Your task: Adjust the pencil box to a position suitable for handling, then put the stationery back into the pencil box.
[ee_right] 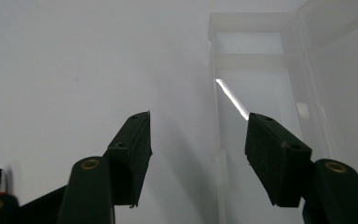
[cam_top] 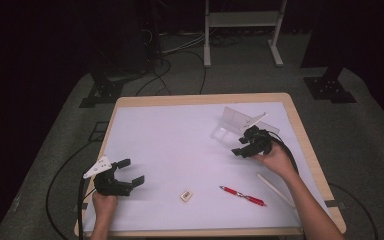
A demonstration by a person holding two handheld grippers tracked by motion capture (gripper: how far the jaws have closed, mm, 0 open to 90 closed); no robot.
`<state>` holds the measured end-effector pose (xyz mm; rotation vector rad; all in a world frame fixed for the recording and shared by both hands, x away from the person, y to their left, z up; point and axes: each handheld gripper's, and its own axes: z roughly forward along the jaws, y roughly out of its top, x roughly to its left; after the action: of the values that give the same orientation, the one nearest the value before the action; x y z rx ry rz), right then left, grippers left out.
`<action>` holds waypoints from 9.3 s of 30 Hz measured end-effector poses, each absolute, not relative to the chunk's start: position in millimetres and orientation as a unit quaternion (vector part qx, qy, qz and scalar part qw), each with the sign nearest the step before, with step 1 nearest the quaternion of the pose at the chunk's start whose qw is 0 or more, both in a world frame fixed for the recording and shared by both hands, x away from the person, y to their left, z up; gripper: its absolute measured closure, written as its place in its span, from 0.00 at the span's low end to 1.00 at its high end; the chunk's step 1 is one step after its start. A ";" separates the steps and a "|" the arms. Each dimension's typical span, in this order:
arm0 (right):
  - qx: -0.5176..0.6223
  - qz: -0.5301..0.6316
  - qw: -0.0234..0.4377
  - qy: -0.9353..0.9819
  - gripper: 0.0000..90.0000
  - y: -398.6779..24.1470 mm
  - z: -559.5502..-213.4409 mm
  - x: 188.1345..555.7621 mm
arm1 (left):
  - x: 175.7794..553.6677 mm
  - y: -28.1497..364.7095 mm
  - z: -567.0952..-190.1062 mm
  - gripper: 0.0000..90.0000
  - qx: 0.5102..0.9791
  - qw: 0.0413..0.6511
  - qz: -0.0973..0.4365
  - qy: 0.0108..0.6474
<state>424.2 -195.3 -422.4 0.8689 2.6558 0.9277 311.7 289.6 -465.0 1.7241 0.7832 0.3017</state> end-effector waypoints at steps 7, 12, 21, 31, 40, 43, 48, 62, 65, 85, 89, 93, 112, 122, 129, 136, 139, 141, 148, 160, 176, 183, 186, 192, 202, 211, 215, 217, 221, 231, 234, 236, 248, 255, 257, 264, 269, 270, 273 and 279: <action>0.299 0.295 0.089 0.903 0.51 -197.3 -429.9 430.4 | 311.7 289.8 -465.0 0.00 0.735 0.575 0.128 0.335; 0.302 0.288 0.087 0.905 0.56 -198.2 -433.0 432.8 | 311.8 290.0 -465.0 0.00 0.735 0.575 0.128 0.335; 0.303 0.276 0.084 0.908 0.63 -198.2 -437.4 436.5 | 311.7 290.2 -464.8 0.00 0.735 0.576 0.128 0.335; 0.304 0.260 0.079 0.913 0.74 -197.6 -442.9 438.9 | 311.6 290.3 -464.8 0.00 0.735 0.576 0.127 0.335; 0.301 0.247 0.083 0.918 0.82 -195.6 -446.5 439.8 | 311.6 290.6 -464.8 0.00 0.735 0.576 0.127 0.335; 0.296 0.243 0.085 0.920 0.85 -193.8 -448.1 439.5 | 311.6 290.7 -464.7 0.00 0.735 0.576 0.127 0.334; 0.293 0.239 0.090 0.921 0.87 -191.9 -449.0 438.9 | 311.5 290.7 -464.7 0.00 0.735 0.576 0.127 0.335; 0.278 0.234 0.109 0.925 0.95 -191.2 -449.1 437.1 | 311.7 290.8 -464.8 0.00 0.735 0.576 0.127 0.335; 0.270 0.231 0.116 0.928 0.95 -190.5 -449.0 436.2 | 311.6 290.8 -464.8 0.00 0.735 0.576 0.127 0.335; 0.256 0.242 0.140 0.925 0.95 -194.1 -436.2 427.4 | 312.0 290.7 -464.9 0.00 0.735 0.576 0.127 0.336; 0.249 0.243 0.144 0.926 0.95 -193.5 -433.5 423.8 | 312.1 290.7 -465.0 0.00 0.735 0.575 0.127 0.337; 0.245 0.246 0.142 0.927 0.95 -191.8 -430.2 419.9 | 312.1 290.7 -465.0 0.00 0.735 0.575 0.127 0.337; 0.193 0.258 0.140 0.936 0.95 -169.7 -416.2 400.3 | 312.2 290.7 -465.0 0.00 0.734 0.575 0.126 0.338; 0.161 0.262 0.137 0.942 0.95 -151.2 -408.7 391.8 | 312.4 291.0 -465.0 0.00 0.734 0.576 0.126 0.338; 0.145 0.264 0.124 0.945 0.95 -140.0 -410.8 389.0 | 312.2 291.1 -464.9 0.00 0.734 0.576 0.126 0.337; 0.141 0.266 0.115 0.947 0.95 -133.0 -413.9 387.7 | 312.3 291.2 -464.9 0.00 0.734 0.576 0.126 0.337; 0.138 0.266 0.110 0.948 0.95 -129.6 -415.6 386.9 | 312.3 291.2 -464.9 0.00 0.734 0.576 0.125 0.337; 0.136 0.267 0.104 0.948 0.95 -126.4 -416.6 386.1 | 312.1 291.1 -464.9 0.00 0.734 0.576 0.125 0.337; 0.123 0.274 0.100 0.949 0.95 -119.1 -417.1 384.4 | 312.2 291.1 -464.9 0.00 0.734 0.576 0.125 0.337; 0.114 0.270 0.086 0.952 0.95 -106.8 -423.2 382.2 | 312.1 291.3 -464.9 0.00 0.734 0.577 0.125 0.337; 0.104 0.259 0.068 0.958 0.94 -95.8 -432.9 382.6 | 312.3 291.5 -464.9 0.00 0.733 0.577 0.124 0.338; 0.107 0.258 0.058 0.958 0.94 -94.4 -438.3 383.5 | 312.4 291.8 -464.8 0.00 0.733 0.578 0.123 0.337; 0.108 0.257 0.058 0.959 0.94 -94.4 -438.8 383.2 | 312.4 292.0 -464.8 0.00 0.732 0.579 0.122 0.338; 0.111 0.260 0.055 0.958 0.93 -95.6 -439.1 384.0 | 312.6 291.9 -464.9 0.00 0.732 0.578 0.123 0.339; 0.144 0.301 0.050 0.942 0.61 -114.9 -422.4 379.6 | 312.2 290.8 -465.2 0.00 0.735 0.576 0.126 0.336; 0.182 0.336 0.050 0.923 0.43 -152.6 -411.3 364.0 | 311.9 289.8 -465.3 0.00 0.735 0.575 0.127 0.335; 0.203 0.350 0.059 0.912 0.42 -175.4 -407.1 349.3 | 312.0 289.8 -465.2 0.00 0.736 0.574 0.128 0.336; 0.206 0.354 0.059 0.910 0.42 -178.7 -406.5 347.0 | 312.0 289.9 -465.2 0.00 0.736 0.573 0.128 0.336; 0.213 0.363 0.070 0.905 0.42 -196.3 -403.3 334.4 | 311.7 289.3 -465.2 0.00 0.738 0.572 0.128 0.335; 0.228 0.371 0.086 0.896 0.43 -219.1 -400.8 315.9 | 311.5 289.3 -465.2 0.00 0.738 0.571 0.128 0.336; 0.233 0.367 0.087 0.897 0.43 -224.2 -403.5 312.5 | 311.5 288.9 -465.1 0.00 0.738 0.571 0.128 0.336; 0.239 0.369 0.085 0.894 0.44 -229.5 -405.7 310.2 | 311.4 289.0 -465.1 0.00 0.738 0.571 0.128 0.336; 0.270 0.363 0.091 0.887 0.47 -256.4 -411.8 304.6 | 311.9 289.7 -465.0 0.00 0.737 0.570 0.128 0.340; 0.294 0.350 0.098 0.884 0.51 -269.5 -416.2 305.1 | 311.8 289.8 -464.9 0.00 0.737 0.571 0.128 0.338; 0.297 0.347 0.096 0.885 0.54 -270.9 -418.3 304.5 | 311.8 289.7 -465.0 0.00 0.737 0.572 0.128 0.338; 0.308 0.326 0.093 0.889 0.61 -276.9 -431.2 299.3 | 311.8 289.6 -465.0 0.00 0.737 0.571 0.129 0.337; 0.324 0.310 0.092 0.889 0.68 -284.0 -445.3 293.4 | 311.8 289.5 -465.1 0.00 0.738 0.570 0.129 0.338; 0.324 0.310 0.092 0.889 0.68 -284.0 -445.3 293.4 | 311.8 289.5 -465.1 0.00 0.738 0.570 0.129 0.338; 0.329 0.303 0.098 0.889 0.75 -287.7 -451.7 288.9 | 311.6 289.3 -465.1 0.00 0.738 0.571 0.129 0.337; 0.333 0.294 0.106 0.890 0.81 -290.2 -459.4 285.0 | 311.6 289.2 -465.1 0.00 0.738 0.570 0.129 0.337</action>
<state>285.0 -290.2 -459.4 0.9813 2.6207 0.8662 311.6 289.2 -465.1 1.7321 0.7898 0.3027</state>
